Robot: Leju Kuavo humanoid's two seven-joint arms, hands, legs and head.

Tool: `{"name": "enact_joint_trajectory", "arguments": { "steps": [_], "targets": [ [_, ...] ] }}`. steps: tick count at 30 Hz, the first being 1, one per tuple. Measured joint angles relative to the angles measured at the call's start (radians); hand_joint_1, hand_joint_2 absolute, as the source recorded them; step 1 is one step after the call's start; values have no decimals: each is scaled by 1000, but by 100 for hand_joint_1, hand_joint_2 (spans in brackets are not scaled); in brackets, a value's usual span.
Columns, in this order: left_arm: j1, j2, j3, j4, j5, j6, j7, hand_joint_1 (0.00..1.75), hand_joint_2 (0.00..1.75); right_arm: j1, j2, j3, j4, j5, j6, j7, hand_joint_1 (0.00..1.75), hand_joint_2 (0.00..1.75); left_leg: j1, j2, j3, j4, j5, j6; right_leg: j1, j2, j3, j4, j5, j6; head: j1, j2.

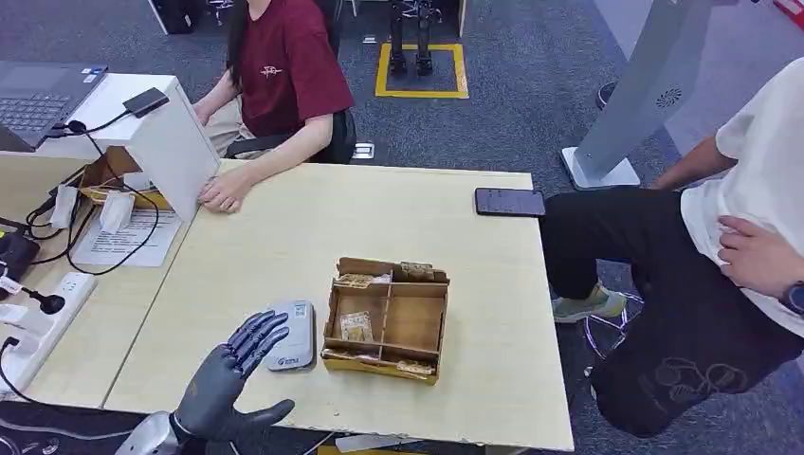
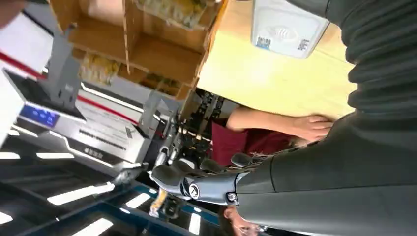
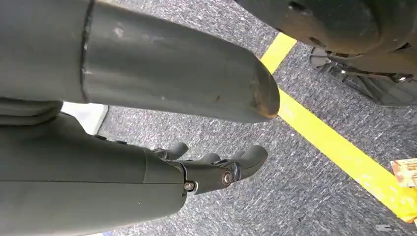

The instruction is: Pass the card to the sensor for recognition and then transmit it.

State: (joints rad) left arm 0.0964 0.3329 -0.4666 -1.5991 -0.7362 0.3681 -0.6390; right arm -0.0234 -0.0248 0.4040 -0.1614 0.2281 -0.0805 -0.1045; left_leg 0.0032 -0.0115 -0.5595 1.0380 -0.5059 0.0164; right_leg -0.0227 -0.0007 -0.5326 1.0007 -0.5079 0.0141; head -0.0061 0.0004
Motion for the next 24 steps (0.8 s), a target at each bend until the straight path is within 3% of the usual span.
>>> {"name": "enact_joint_trajectory", "arguments": {
  "steps": [14,24],
  "targets": [
    [-61,49,-95,72,-143,51,97,0,175,0,0,0,0,17,4,5,0,0,0,0,0,0,0,0,0,0,0,0,0,0,0,0],
    [-169,-1,-168,135,-189,74,144,0,175,-6,0,0,-4,32,4,4,0,0,0,0,0,0,0,0,0,0,0,0,1,0,0,0]
  ]
}}
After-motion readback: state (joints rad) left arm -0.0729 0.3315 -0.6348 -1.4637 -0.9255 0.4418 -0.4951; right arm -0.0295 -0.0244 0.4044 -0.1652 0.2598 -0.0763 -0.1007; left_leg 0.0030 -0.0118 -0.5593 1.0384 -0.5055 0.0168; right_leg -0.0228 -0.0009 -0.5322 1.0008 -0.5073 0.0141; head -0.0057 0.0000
